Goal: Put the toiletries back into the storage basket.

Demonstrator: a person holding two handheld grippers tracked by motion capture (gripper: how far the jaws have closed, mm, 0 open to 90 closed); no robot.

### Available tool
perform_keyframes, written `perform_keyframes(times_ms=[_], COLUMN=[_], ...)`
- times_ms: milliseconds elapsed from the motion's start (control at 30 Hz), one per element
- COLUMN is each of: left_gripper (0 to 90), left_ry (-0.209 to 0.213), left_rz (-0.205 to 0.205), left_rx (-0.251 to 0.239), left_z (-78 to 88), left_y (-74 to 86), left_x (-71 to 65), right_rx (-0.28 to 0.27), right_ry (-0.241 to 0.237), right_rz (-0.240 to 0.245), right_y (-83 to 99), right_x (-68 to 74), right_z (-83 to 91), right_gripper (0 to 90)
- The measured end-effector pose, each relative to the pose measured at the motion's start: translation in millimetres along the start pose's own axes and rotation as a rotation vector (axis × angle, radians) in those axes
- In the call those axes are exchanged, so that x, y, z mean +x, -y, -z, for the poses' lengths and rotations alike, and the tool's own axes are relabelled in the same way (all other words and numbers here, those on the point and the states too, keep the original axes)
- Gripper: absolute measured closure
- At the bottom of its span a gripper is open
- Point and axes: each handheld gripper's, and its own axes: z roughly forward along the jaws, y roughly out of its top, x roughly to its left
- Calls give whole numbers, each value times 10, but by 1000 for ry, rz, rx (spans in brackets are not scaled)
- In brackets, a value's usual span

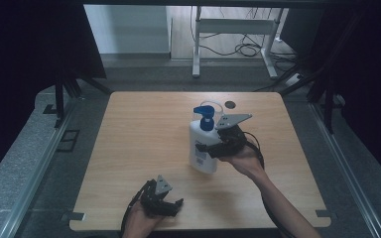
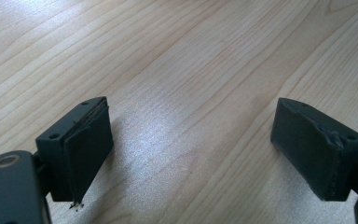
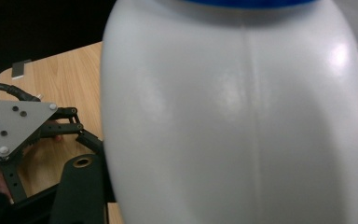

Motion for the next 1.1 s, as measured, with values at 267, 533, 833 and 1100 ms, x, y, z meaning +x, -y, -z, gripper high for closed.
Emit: perform_keyframes(times_ms=[267,533,833,1100], left_gripper=[120,120,120,120], left_ry=[0,1,2,2], left_rz=[0,0,2,1], left_rx=[0,-1,-1,-1], left_z=[-1,-2,-2,-3], left_y=[-1,-1,-2,-2], left_x=[0,0,-1,0], right_rx=[-21,-34,-52,-61], right_ry=[-26,-41,-54,-66], right_rz=[-5,-1,8,24], right_y=[-71,-157,-269,-366], right_x=[-111,-210,-336,-447], right_z=[64,122,193,235], right_gripper=[372,372,372,373])
